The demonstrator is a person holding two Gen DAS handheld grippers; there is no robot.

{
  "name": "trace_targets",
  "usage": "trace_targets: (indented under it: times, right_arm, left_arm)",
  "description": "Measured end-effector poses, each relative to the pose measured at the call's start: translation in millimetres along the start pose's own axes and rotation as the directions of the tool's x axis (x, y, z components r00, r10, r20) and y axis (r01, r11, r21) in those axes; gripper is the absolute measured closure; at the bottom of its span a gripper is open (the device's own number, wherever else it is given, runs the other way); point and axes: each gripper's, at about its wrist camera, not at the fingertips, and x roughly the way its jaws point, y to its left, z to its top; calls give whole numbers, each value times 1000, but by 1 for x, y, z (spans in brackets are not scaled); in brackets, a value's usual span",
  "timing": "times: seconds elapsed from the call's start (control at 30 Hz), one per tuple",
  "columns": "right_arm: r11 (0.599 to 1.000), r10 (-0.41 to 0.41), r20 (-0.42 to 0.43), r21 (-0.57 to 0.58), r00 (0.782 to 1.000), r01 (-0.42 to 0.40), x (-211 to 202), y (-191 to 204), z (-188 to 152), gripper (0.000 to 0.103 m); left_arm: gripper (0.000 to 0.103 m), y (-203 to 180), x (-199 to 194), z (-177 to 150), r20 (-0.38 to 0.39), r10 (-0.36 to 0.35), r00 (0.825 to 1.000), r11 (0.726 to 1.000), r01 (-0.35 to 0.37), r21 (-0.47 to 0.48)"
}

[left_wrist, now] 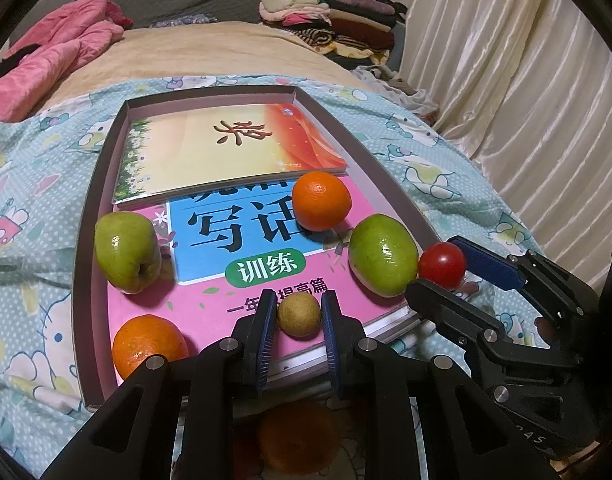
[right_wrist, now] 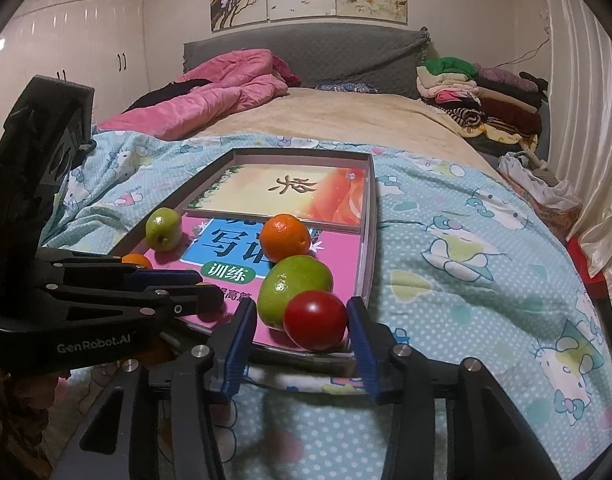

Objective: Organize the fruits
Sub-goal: 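Lift and carry the tomato and small brown fruit over the tray with both grippers, then open the right gripper to drop the tomato on the book while the left releases its fruit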

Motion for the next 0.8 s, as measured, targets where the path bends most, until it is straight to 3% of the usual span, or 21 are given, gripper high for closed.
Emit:
trace_targets:
  times: [0.17,0.33,0.4,0.8]
  right_arm:
    - [1000,-14,8,8,1000,14,-1,-1,0,45]
    - [999,-15,8,32,1000,15,-2,-6,1,45]
    - [999,-17,5,31,1000,17,-1,-5,1,45]
    - [998,-32,3,61,999,32,-2,-11,1,36]
  left_arm:
    - [79,0,-1,0,0,2,1000,1000,-2,-2]
    - [75,1,-2,0,0,-1,1000,1000,1,-7]
    - [66,1,-3,0,1,0,1000,1000,0,-10]
    - [54,2,-16,4,38,-11,999,999,12,-36]
